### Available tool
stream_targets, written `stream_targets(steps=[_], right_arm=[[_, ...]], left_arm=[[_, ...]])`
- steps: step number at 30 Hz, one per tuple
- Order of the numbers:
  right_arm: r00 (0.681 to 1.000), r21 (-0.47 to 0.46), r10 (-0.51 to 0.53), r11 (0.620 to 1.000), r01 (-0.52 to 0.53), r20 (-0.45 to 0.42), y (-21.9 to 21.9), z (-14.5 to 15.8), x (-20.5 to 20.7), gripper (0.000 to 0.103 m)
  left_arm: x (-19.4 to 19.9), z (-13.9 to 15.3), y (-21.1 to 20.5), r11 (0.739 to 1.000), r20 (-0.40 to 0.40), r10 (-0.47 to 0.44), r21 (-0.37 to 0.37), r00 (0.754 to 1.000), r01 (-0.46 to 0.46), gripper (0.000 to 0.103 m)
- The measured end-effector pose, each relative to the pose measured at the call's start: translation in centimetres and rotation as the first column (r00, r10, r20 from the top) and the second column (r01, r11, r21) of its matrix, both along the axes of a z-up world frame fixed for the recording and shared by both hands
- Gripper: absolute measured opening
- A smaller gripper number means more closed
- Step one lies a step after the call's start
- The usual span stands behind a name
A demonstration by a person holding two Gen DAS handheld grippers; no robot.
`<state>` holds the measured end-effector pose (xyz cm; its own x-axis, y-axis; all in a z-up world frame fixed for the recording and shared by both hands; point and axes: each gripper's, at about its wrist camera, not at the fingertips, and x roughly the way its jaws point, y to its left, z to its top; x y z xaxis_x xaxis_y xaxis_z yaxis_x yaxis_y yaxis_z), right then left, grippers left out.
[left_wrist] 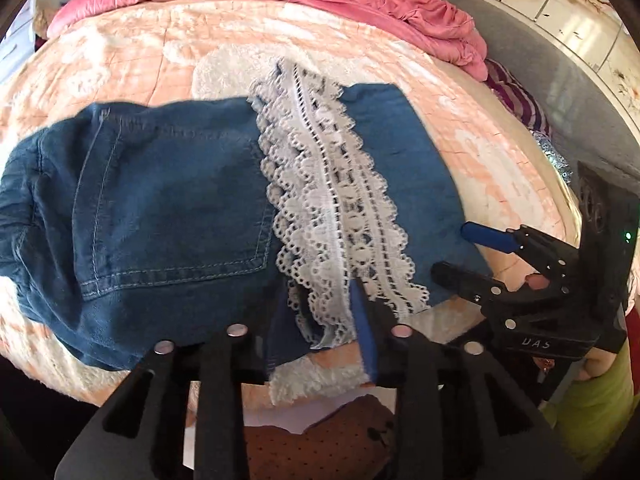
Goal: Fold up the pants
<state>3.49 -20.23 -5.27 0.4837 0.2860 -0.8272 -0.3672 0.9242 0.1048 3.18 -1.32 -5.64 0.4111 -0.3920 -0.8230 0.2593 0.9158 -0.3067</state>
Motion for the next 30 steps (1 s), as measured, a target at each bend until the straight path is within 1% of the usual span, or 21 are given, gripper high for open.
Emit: stream_targets(steps=[3, 5, 8, 13, 14, 15, 17, 19, 21, 22, 23, 27, 30], right_arm=[[1.000, -0.007, -0.003, 1.000, 0.003, 0.002, 0.1, 0.0, 0.0, 0.064], [1.000, -0.004, -0.009, 1.000, 0.009, 0.003, 0.0, 0.2, -0.1, 0.064], [1.000, -0.002, -0.022, 1.000, 0.022, 0.012, -0.1, 0.8, -0.4, 0.064], [0.999, 0.000, -0.040, 0.999, 0.040, 0.032, 0.1, 2.0, -1.0, 0.064], [0.998, 0.003, -0.043, 0.999, 0.042, 0.039, 0.1, 2.3, -1.1, 0.066], [0.998, 0.004, -0.046, 0.999, 0.046, 0.043, 0.2, 2.6, -1.2, 0.070], [0.997, 0.008, -0.049, 0.999, 0.048, 0.053, 0.4, 3.1, -1.4, 0.073], [0.997, 0.008, -0.051, 0.999, 0.051, 0.059, 0.6, 3.4, -1.6, 0.076], [0.996, 0.007, -0.052, 0.999, 0.052, 0.067, 0.9, 3.9, -1.7, 0.079], [0.996, 0.007, -0.051, 0.999, 0.051, 0.069, 0.9, 4.0, -1.7, 0.080], [0.996, 0.007, -0.050, 0.999, 0.050, 0.074, 1.1, 4.2, -1.7, 0.082], [0.995, 0.004, -0.036, 0.999, 0.036, 0.087, 2.1, 5.0, -1.7, 0.085], [0.995, -0.002, -0.021, 1.000, 0.021, 0.099, 3.1, 5.6, -1.6, 0.087]], left_arm=[[0.1, -0.1, 0.4, 1.000, 0.000, -0.004, -0.001, 1.000, 0.004, 0.034], [0.0, 0.2, 0.4, 1.000, 0.011, -0.007, 0.010, 1.000, 0.007, 0.038], [-0.3, 0.7, 0.6, 1.000, 0.019, -0.007, 0.009, 1.000, 0.007, 0.042], [-0.8, 2.2, 1.1, 0.999, 0.070, -0.001, 0.039, 0.998, -0.002, 0.044], [-0.9, 2.6, 1.2, 0.999, 0.078, -0.001, 0.041, 0.997, -0.002, 0.045], [-1.1, 2.8, 1.4, 0.999, 0.085, 0.001, 0.040, 0.996, -0.005, 0.045], [-1.2, 3.5, 1.8, 0.999, 0.099, 0.008, 0.042, 0.995, -0.012, 0.052], [-1.5, 4.1, 2.2, 0.999, 0.115, 0.015, 0.045, 0.993, -0.020, 0.053], [-1.6, 4.5, 2.8, 0.999, 0.125, 0.024, 0.039, 0.992, -0.029, 0.055], [-1.7, 4.8, 3.2, 0.999, 0.130, 0.030, 0.035, 0.991, -0.035, 0.060], [-1.7, 4.9, 3.4, 0.999, 0.134, 0.034, 0.033, 0.990, -0.039, 0.062], [-1.9, 5.6, 4.8, 0.998, 0.152, 0.060, 0.023, 0.987, -0.064, 0.064], [-1.9, 6.0, 5.9, 0.996, 0.163, 0.081, 0.013, 0.983, -0.084, 0.069]])
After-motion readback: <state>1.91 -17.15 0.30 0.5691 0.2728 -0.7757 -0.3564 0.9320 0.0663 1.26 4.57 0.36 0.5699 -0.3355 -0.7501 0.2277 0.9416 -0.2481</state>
